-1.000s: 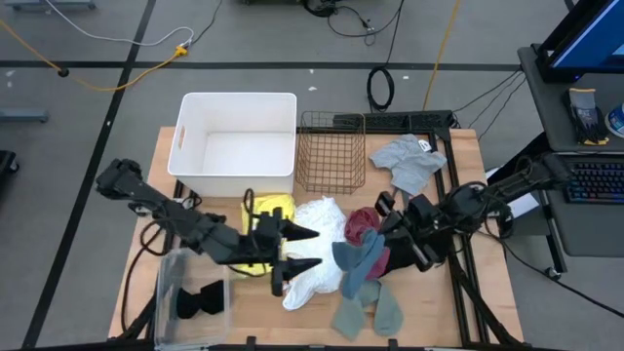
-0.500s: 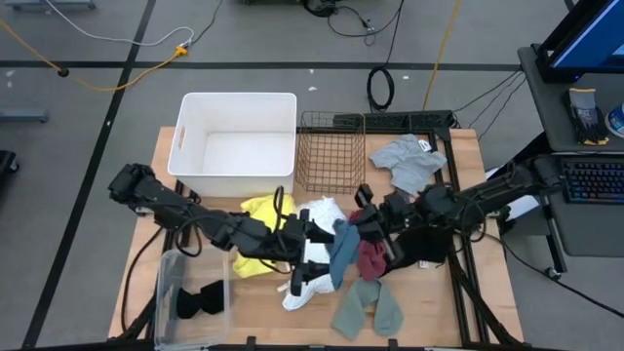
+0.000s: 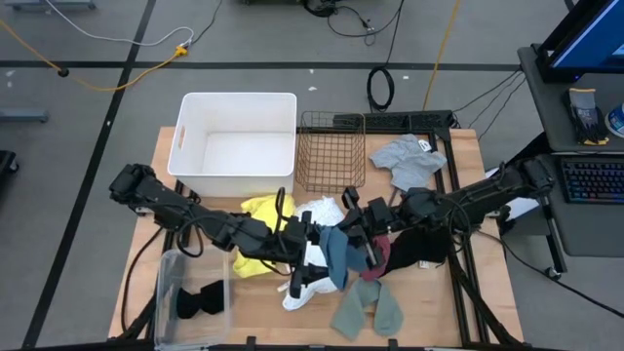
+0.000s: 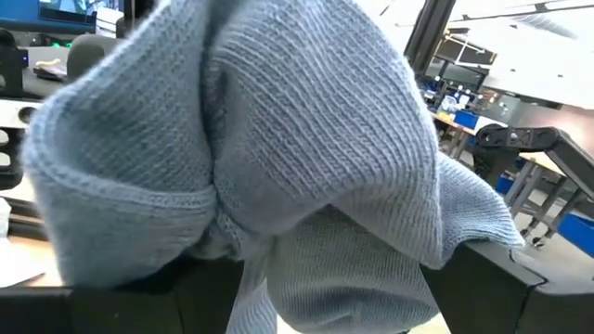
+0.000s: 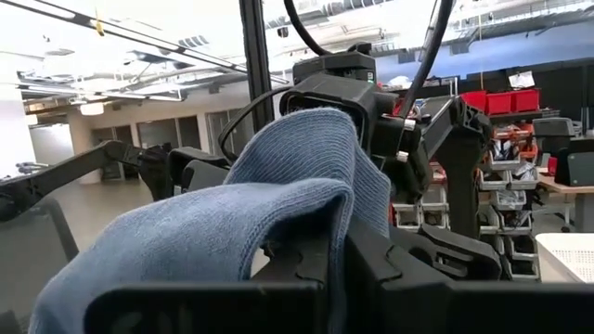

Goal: Pick & Place Cloths
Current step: Put the teal sock into the transparent bin

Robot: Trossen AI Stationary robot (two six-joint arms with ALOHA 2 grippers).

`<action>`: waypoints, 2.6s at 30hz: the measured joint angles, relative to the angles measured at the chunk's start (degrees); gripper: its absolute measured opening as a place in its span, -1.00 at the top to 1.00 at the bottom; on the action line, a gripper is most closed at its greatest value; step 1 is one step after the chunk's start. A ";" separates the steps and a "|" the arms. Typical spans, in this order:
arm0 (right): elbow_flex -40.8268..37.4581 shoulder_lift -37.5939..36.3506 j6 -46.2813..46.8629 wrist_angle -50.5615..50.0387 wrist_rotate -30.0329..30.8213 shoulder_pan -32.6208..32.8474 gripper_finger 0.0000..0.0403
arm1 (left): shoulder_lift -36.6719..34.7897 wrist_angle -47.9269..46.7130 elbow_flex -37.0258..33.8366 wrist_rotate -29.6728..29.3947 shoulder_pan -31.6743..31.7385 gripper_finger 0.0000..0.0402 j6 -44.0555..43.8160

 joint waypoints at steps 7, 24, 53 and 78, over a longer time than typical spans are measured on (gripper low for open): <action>-0.01 0.02 0.02 -0.08 0.11 0.50 1.00 | 0.00 -0.64 0.00 0.08 1.04 -0.20 0.30; 0.07 -1.79 -0.18 -8.44 -4.20 0.61 0.73 | 0.13 -0.93 -0.07 6.70 2.97 0.96 -1.50; -0.44 -16.08 0.02 -51.67 -4.55 0.51 0.34 | -11.52 -28.01 0.07 6.67 -7.52 1.00 -38.74; -0.46 -15.98 -1.07 -52.59 -4.48 0.50 0.35 | -23.32 -65.44 0.04 8.57 -22.00 1.00 -79.84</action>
